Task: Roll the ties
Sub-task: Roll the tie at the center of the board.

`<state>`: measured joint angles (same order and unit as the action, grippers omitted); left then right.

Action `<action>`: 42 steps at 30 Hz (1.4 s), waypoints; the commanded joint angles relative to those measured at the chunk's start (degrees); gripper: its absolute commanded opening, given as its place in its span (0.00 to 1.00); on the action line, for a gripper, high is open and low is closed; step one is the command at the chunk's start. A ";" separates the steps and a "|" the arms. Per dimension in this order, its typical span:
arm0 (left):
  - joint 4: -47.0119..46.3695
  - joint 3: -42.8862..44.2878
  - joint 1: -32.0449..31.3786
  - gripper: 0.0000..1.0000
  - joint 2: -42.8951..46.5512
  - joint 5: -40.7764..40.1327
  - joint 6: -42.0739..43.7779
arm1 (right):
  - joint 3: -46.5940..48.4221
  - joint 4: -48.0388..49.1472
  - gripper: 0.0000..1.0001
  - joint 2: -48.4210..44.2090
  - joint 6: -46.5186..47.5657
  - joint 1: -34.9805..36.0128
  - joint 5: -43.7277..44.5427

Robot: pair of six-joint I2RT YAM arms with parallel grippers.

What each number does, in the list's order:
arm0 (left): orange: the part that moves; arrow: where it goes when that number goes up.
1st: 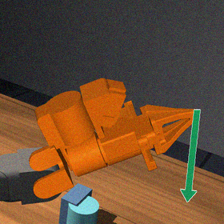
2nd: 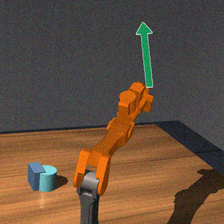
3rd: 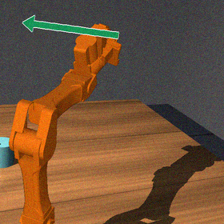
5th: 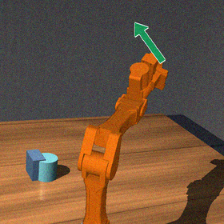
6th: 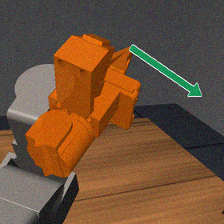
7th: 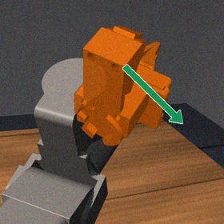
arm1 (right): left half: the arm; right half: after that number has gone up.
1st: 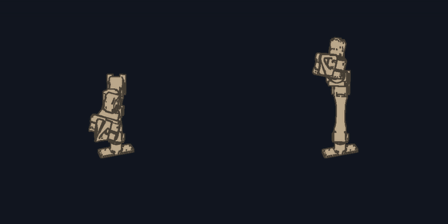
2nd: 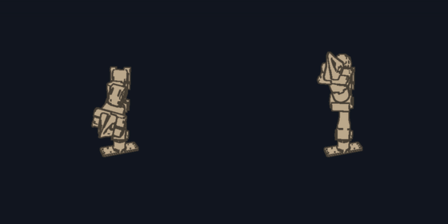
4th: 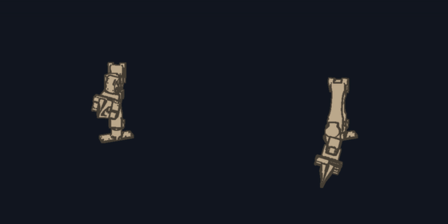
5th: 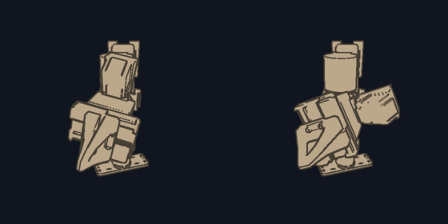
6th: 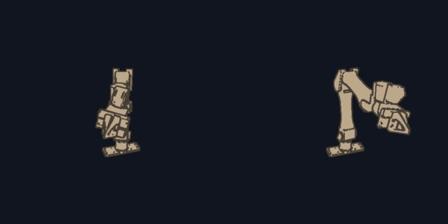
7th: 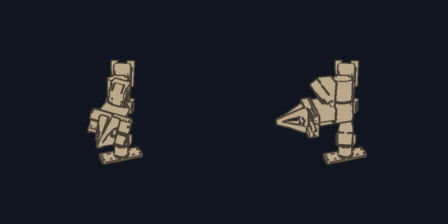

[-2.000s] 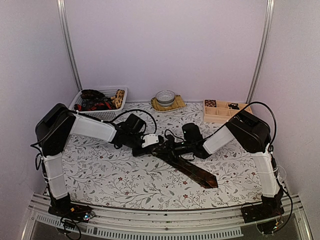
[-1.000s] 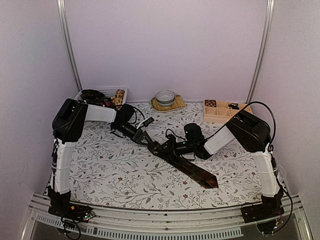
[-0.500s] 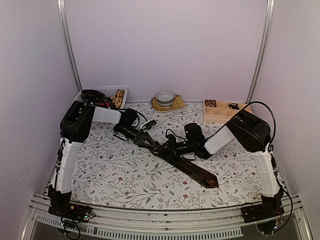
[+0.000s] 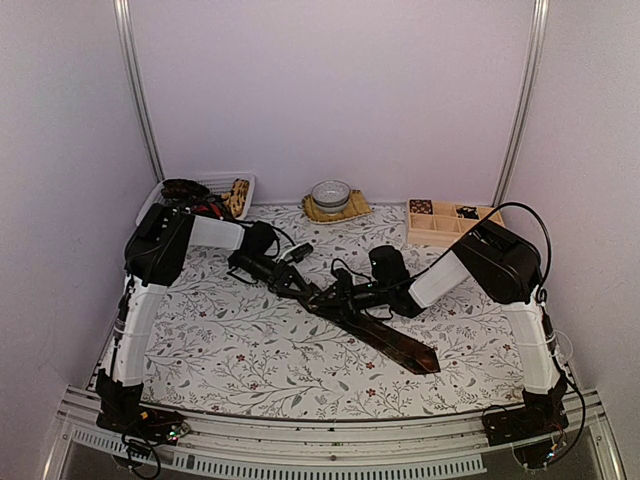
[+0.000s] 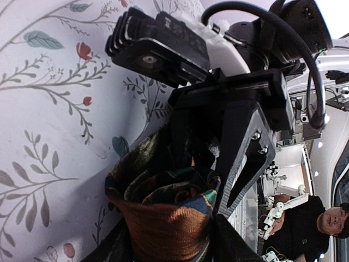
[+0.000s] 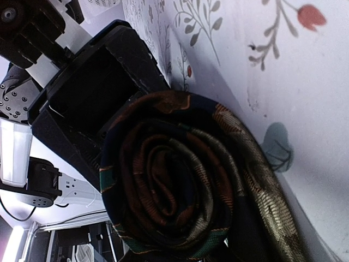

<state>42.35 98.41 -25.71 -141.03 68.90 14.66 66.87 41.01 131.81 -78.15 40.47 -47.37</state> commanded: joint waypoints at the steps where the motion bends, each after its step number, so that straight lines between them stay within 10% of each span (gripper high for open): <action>1: 3.86 -3.24 -3.16 0.47 -6.32 -4.46 0.24 | -1.19 -7.40 0.25 6.79 0.90 -1.09 3.26; 14: 4.49 -2.23 -3.05 0.00 -7.92 -4.86 -1.49 | -1.79 -7.24 0.25 6.50 1.03 -1.25 3.34; 30: -9.42 -14.35 0.19 0.00 8.83 -22.69 -16.55 | 0.88 -41.58 0.38 -20.58 36.46 -2.48 10.36; 42: -23.54 -20.33 1.75 0.00 11.15 -14.52 -22.64 | 2.64 -60.43 0.39 -22.07 60.92 -2.06 30.79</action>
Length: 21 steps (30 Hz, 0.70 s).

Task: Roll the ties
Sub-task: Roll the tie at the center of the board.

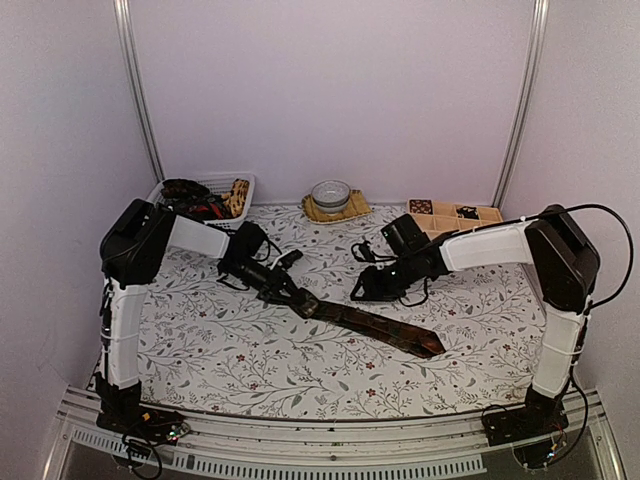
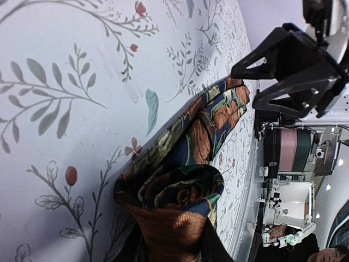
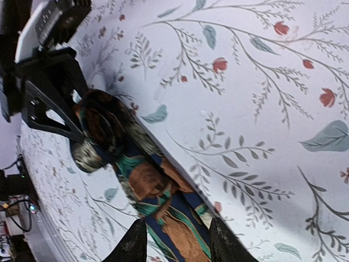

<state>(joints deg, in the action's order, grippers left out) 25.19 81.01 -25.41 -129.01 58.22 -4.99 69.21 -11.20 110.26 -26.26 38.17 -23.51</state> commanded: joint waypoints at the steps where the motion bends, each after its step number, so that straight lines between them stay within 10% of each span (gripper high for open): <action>1: -7.80 -3.50 1.68 0.00 -0.73 -3.47 -3.84 | 0.08 -8.27 0.38 0.12 9.30 0.52 7.06; 21: -24.62 -11.68 4.05 0.00 4.65 -4.32 -17.60 | -6.65 -12.67 0.15 2.79 11.35 8.65 14.80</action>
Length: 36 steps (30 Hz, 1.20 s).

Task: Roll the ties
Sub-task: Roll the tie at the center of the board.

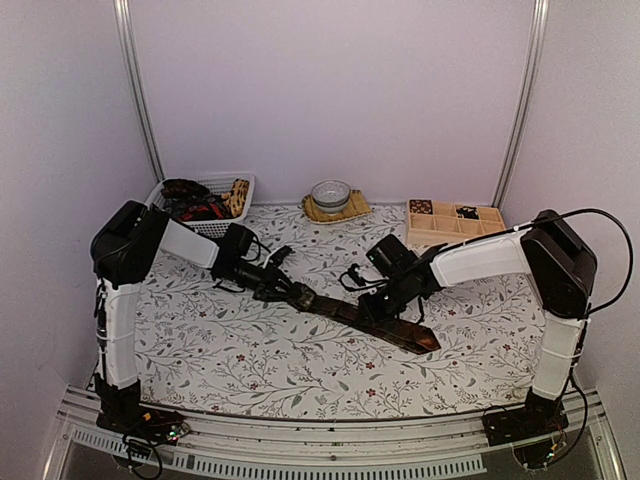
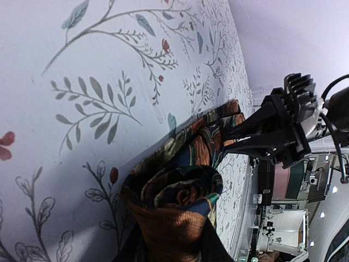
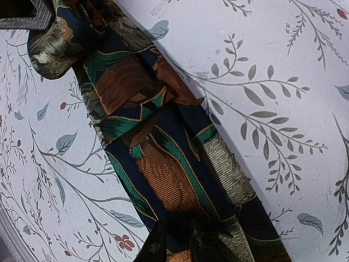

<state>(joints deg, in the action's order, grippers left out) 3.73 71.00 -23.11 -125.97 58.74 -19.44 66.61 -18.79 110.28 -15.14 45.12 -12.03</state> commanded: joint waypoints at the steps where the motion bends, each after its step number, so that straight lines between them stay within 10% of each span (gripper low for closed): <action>1: -3.48 -2.01 1.82 0.00 1.99 -5.89 -3.74 | -4.41 -4.97 0.15 2.69 0.14 1.99 3.01; 11: -15.32 -8.72 0.58 0.00 5.94 -11.74 -16.94 | -4.66 -3.33 0.15 3.89 -2.25 4.40 0.53; 36: 26.52 15.25 -13.09 0.00 4.72 -54.02 14.66 | -3.90 -0.46 0.20 4.43 -3.05 1.31 -6.98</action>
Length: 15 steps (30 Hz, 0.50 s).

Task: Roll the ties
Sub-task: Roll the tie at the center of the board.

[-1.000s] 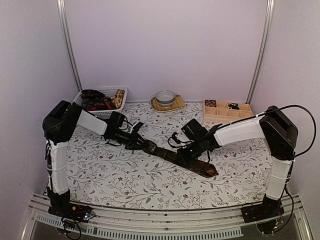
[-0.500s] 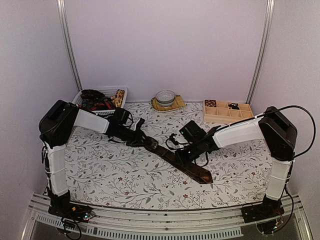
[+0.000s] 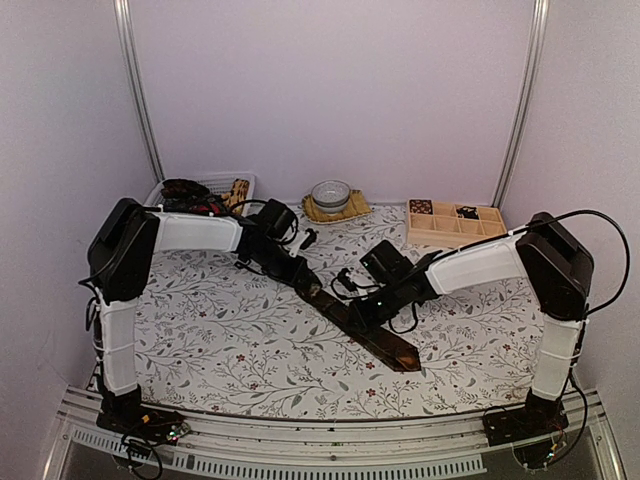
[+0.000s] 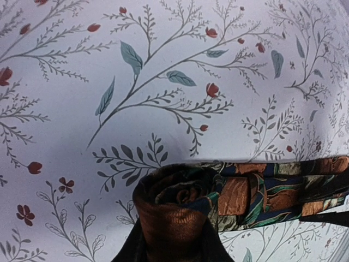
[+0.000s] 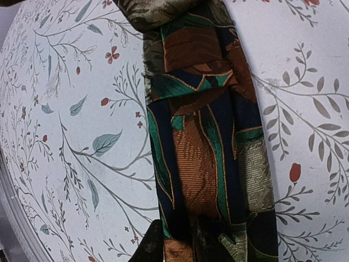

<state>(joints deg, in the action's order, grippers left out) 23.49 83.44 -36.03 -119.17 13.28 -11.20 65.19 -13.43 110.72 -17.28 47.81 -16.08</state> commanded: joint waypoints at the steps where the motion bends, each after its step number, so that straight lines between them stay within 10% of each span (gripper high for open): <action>1: 7.17 3.28 -0.40 0.00 -2.15 -8.23 7.20 | -2.57 -5.62 0.20 3.91 -0.91 -1.74 -3.13; 15: 11.89 7.76 -3.33 0.00 -4.75 -14.11 10.45 | -3.99 -2.56 0.22 4.18 -1.86 -4.20 -7.65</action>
<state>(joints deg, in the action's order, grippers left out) 32.21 89.82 -37.76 -121.62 9.32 -2.33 63.99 -11.92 110.72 -17.85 44.62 -22.33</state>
